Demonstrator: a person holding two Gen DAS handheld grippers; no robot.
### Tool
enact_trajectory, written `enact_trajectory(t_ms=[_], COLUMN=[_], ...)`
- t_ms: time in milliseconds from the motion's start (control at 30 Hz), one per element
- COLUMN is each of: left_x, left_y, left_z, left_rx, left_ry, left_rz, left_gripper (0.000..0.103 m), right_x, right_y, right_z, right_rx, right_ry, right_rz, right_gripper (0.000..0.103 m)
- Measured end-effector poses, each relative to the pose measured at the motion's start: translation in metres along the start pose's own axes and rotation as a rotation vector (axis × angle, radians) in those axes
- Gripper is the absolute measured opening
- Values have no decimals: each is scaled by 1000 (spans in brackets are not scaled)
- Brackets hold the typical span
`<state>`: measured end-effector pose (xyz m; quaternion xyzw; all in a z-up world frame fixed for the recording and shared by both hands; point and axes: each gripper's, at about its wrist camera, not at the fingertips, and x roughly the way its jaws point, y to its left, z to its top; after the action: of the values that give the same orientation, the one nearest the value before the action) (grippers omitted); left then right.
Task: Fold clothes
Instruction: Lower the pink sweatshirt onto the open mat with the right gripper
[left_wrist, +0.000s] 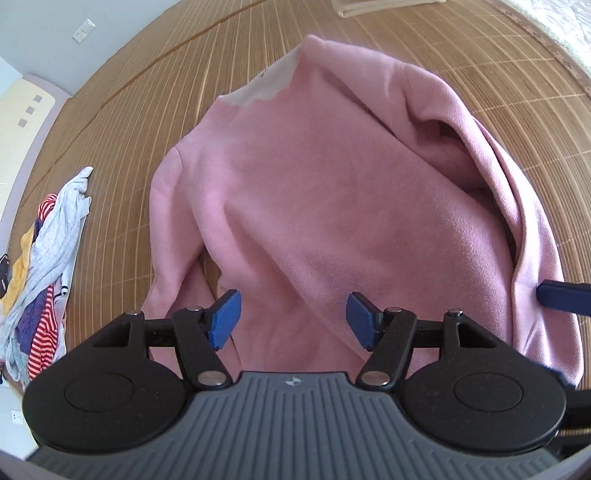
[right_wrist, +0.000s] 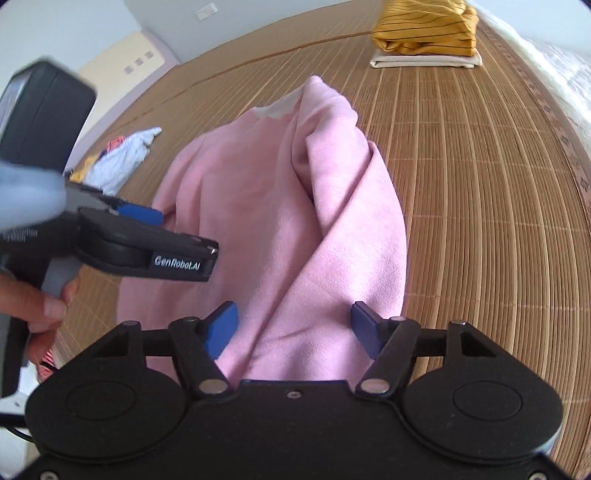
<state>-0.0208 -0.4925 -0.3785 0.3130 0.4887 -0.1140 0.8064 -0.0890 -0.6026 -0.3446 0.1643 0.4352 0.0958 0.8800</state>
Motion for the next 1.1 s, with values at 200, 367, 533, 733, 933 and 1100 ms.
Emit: enact_trajectory(t_ms=[200,367,533,733,933,1100], left_x=[7,4,9,11,0,-4], left_y=[-6,-14,-5,16,30,24], left_z=[-7,-12,-17,-27,-33,-33], left_rx=[-30,-18,-44,-91,-144,-159], left_ry=[28,-4,14,28,28,5], left_rz=[-18,-35,-23,-46,-76,-183], left_gripper=[78,83,83,83,83,83], right_x=[5,-14,-36,-54,-70,-47], right_y=[-21,-46,-85,-136,-137,-96], right_z=[-5,-1,9,14,29,34], right_rx=[24,67,81,108,133,-28], right_ry=[15,6,5,20,-48,-4], right_rz=[14,-40,-167,-332,-315,-349], right_gripper=[20,18,10,10,32,66])
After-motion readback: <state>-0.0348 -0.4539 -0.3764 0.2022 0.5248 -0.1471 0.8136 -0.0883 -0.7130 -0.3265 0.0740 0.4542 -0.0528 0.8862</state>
